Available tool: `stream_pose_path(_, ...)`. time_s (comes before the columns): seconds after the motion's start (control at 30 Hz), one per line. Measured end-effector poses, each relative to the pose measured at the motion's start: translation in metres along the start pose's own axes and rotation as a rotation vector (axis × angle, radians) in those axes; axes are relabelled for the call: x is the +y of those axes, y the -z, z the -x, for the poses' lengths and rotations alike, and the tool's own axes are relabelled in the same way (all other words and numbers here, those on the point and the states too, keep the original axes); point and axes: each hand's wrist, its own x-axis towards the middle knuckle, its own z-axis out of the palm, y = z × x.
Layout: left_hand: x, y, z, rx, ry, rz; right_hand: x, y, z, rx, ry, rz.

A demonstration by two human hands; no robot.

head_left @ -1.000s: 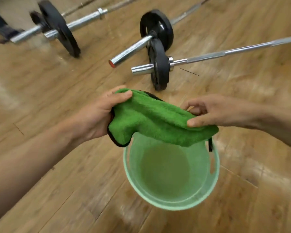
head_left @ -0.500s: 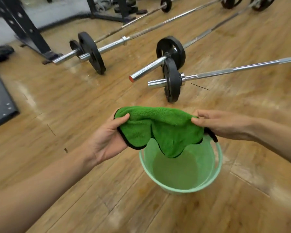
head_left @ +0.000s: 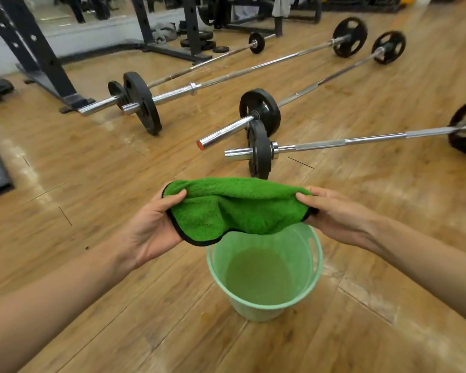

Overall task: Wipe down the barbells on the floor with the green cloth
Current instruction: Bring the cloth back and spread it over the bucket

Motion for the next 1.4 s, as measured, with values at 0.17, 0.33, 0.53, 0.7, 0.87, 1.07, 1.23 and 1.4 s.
stream_pose_path(0.17, -0.004, 0.001, 0.004, -0.081, -0.016, -0.083, -0.004, -0.013, 0.011, -0.076, -0.243, -0.011)
stream_pose_path(0.33, 0.0, 0.001, 0.006, -0.059, -0.114, -0.119, -0.011, -0.007, 0.013, 0.09, -0.173, -0.035)
stream_pose_path(0.53, -0.007, -0.001, 0.006, 0.03, -0.135, -0.242, 0.001, -0.007, 0.019, 0.408, 0.019, 0.447)
stream_pose_path(0.7, -0.009, -0.001, 0.006, 0.115, -0.229, -0.377, -0.004, -0.013, 0.023, 0.386, 0.126, 0.382)
stream_pose_path(0.87, -0.002, 0.002, 0.006, 0.162, -0.358, -0.528, -0.014, -0.01, 0.018, 0.222, 0.155, 0.075)
stream_pose_path(1.07, 0.003, 0.0, 0.005, 0.291, -0.487, -0.935, -0.017, -0.005, 0.02, 0.275, 0.374, 0.516)
stream_pose_path(1.23, 0.012, 0.003, 0.003, 0.234, -0.47, -1.067, -0.017, 0.001, 0.016, 0.304, 0.438, 0.766)
stream_pose_path(1.4, 0.007, 0.002, 0.006, 0.149, -0.338, -0.852, -0.015, -0.007, 0.018, 0.306, 0.385, 0.665)
